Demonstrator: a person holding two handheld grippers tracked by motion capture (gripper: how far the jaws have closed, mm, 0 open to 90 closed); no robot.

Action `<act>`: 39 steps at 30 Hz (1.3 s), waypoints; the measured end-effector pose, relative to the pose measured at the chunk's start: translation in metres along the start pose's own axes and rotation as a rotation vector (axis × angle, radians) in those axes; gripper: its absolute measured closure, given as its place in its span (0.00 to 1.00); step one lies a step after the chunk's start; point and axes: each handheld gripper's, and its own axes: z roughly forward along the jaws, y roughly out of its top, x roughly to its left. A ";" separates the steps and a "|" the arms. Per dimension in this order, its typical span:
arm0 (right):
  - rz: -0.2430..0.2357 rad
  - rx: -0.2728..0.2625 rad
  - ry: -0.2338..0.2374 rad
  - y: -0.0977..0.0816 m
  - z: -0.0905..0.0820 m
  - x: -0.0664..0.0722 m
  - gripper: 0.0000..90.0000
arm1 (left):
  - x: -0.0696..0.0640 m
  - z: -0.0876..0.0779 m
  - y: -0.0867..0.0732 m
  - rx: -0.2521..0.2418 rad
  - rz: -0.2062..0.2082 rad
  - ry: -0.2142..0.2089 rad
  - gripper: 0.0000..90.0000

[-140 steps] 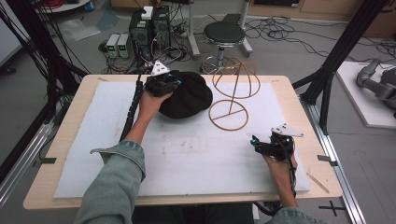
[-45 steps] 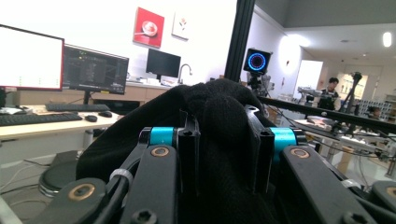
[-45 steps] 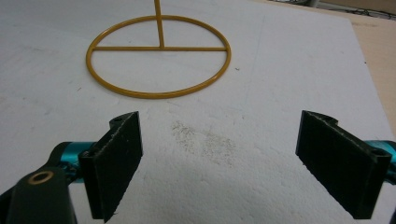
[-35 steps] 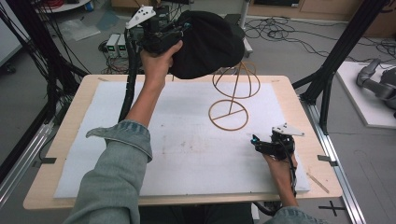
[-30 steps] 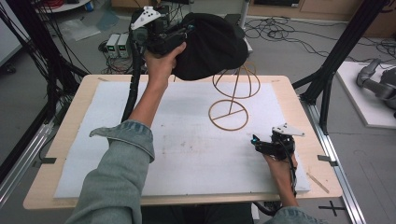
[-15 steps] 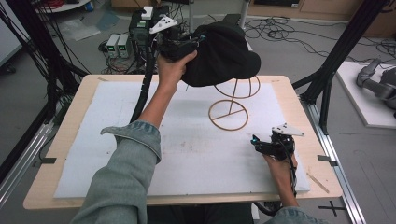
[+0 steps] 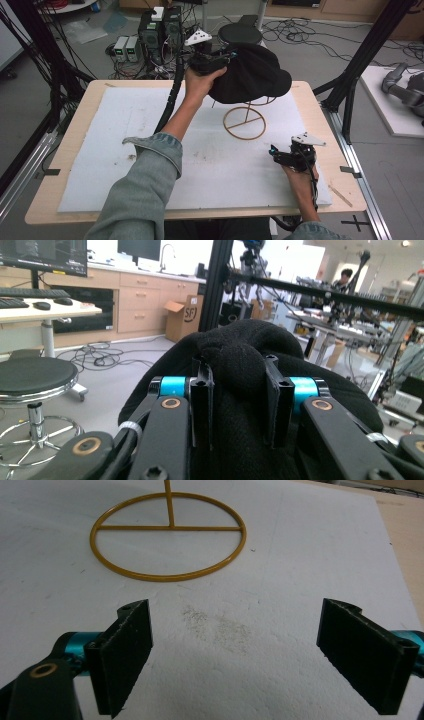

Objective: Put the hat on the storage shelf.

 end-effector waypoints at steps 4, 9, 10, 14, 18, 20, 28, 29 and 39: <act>0.001 -0.001 0.001 0.000 0.000 0.000 0.16 | -0.004 0.008 -0.007 0.034 0.015 -0.004 0.79; 0.003 0.002 0.003 0.000 0.000 0.000 0.16 | -0.007 0.015 -0.016 0.055 0.021 -0.009 0.78; 0.004 0.001 0.004 0.000 0.000 0.000 0.16 | -0.007 0.015 -0.016 0.056 0.020 -0.012 0.78; 0.007 0.002 0.004 0.000 0.000 0.000 0.16 | -0.007 0.017 -0.020 0.065 0.015 -0.018 0.76; 0.006 0.002 0.003 0.000 0.000 0.000 0.16 | -0.008 0.017 -0.021 0.070 0.014 -0.024 0.75; 0.006 0.002 0.004 0.000 0.000 0.000 0.16 | -0.009 0.018 -0.022 0.079 0.018 -0.024 0.73; 0.012 0.003 0.004 0.000 0.000 0.000 0.16 | -0.006 0.019 -0.024 0.090 0.001 -0.027 0.67; 0.009 0.000 0.002 0.000 0.000 -0.001 0.16 | -0.005 0.019 -0.024 0.094 -0.004 -0.026 0.66; 0.008 0.003 0.001 0.000 0.000 -0.001 0.16 | -0.002 0.018 -0.025 0.108 -0.012 -0.026 0.53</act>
